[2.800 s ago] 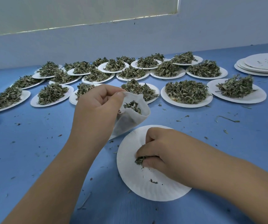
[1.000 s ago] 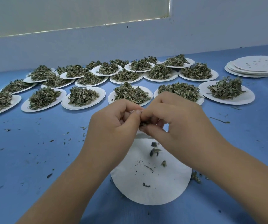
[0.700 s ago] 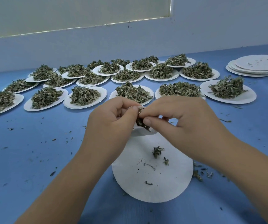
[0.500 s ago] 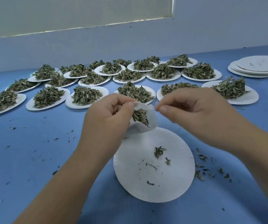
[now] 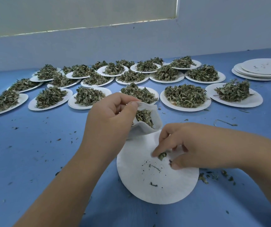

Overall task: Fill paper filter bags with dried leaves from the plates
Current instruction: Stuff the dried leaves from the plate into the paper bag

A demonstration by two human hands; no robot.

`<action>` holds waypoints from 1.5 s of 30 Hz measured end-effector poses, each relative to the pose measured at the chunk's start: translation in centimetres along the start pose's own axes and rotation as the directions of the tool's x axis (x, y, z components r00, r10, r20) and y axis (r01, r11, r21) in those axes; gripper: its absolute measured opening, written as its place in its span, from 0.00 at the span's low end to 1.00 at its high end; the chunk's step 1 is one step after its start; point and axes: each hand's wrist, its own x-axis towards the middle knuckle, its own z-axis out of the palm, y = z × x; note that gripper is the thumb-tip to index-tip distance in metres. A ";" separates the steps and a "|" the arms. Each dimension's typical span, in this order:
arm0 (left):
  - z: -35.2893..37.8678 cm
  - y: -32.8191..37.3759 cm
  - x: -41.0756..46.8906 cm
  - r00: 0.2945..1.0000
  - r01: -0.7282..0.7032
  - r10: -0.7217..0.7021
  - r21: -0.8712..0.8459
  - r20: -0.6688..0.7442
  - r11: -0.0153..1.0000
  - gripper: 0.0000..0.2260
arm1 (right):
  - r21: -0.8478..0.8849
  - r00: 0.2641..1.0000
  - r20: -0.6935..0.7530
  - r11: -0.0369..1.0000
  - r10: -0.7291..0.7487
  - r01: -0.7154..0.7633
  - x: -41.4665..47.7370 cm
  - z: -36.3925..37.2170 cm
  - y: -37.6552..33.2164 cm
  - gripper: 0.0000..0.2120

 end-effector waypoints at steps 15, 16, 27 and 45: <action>0.1 0.1 -0.1 1.000 -0.007 0.007 -0.001 0.014 1.000 0.10 | -0.207 0.985 -0.175 0.977 0.012 -0.049 0.2 0.9 -1.5 0.10; 0.1 0.1 -0.1 1.000 -0.008 0.008 0.000 0.015 1.000 0.10 | -0.211 0.984 -0.178 0.977 0.005 -0.043 0.2 1.0 -1.5 0.09; 0.4 0.2 -0.3 0.999 -0.004 0.003 0.019 0.038 1.000 0.10 | 0.468 0.897 -0.426 0.820 -0.118 0.330 -1.5 -2.5 -0.6 0.04; 1.1 0.5 -1.1 0.997 -0.023 0.022 0.006 0.078 1.000 0.10 | 0.638 0.878 -0.402 0.768 0.261 0.064 1.1 -0.1 -1.6 0.18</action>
